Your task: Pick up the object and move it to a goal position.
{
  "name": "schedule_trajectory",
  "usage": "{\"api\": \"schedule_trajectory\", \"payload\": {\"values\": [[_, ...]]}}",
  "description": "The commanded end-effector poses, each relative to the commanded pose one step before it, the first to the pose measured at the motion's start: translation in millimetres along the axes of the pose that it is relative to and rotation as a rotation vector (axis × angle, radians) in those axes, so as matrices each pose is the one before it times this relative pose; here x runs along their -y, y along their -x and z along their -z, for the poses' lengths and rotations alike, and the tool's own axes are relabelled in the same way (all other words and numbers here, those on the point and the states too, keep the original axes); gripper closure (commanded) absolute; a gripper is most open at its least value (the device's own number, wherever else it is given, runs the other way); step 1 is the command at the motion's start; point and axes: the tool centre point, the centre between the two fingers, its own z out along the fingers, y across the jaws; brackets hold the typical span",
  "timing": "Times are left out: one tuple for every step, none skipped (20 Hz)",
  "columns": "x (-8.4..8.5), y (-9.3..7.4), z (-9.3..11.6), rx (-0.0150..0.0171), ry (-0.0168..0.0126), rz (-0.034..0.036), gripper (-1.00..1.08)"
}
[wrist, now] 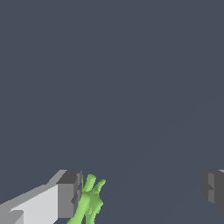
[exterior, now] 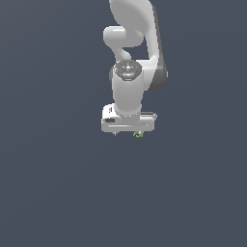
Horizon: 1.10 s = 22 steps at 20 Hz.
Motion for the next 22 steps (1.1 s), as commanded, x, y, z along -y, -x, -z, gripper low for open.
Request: {"api": "schedule_trajectory", "payload": {"values": [[-0.01, 0.0, 0.0, 0.0, 0.0, 0.0, -0.92], [-0.31, 0.2, -0.16, 0.00059, 0.0002, 0.00029, -0.92], [-0.76, 0.49, -0.83, 0.00233, 0.00073, 0.00109, -0.92], [-1.36, 0.83, -1.14, 0.00349, 0.00107, 0.0017, -0.92], [-1.85, 1.08, -1.56, 0.00484, 0.00144, 0.00254, -0.92], [-2.36, 1.25, -1.8, 0.0059, 0.00169, 0.00345, -0.92], [-2.45, 1.1, -1.65, 0.00586, 0.00158, 0.00401, -0.92], [-1.93, 0.65, -1.04, 0.00427, 0.00106, 0.00355, -0.92], [-1.39, 0.28, -0.51, 0.00273, 0.00062, 0.00289, -0.92], [-0.84, 0.0, -0.12, 0.00139, 0.00027, 0.00205, -0.92], [-0.41, -0.12, 0.12, 0.00031, 0.00002, 0.00093, -0.92], [0.06, -0.17, -0.04, 0.0, 0.0, 0.0, -0.92], [0.46, 0.05, 0.21, -0.00089, -0.00021, -0.00077, -0.92], [0.65, 0.21, -0.18, -0.00065, -0.00006, -0.00184, -0.92], [0.78, 0.5, -0.45, -0.00056, 0.00004, -0.00288, -0.92], [1.0, 0.77, -0.75, -0.00042, 0.00015, -0.00376, -0.92], [1.2, 1.04, -1.01, -0.00034, 0.00023, -0.00467, -0.92], [1.39, 1.29, -1.25, -0.00032, 0.00031, -0.00559, -0.92], [1.59, 1.52, -1.44, -0.00037, 0.00035, -0.00649, -0.92], [1.83, 1.72, -1.58, -0.00055, 0.00035, -0.00741, -0.92], [2.05, 1.93, -1.71, -0.00076, 0.00034, -0.00839, -0.92], [2.26, 2.17, -1.87, -0.00088, 0.00035, -0.00927, -0.92]]}}
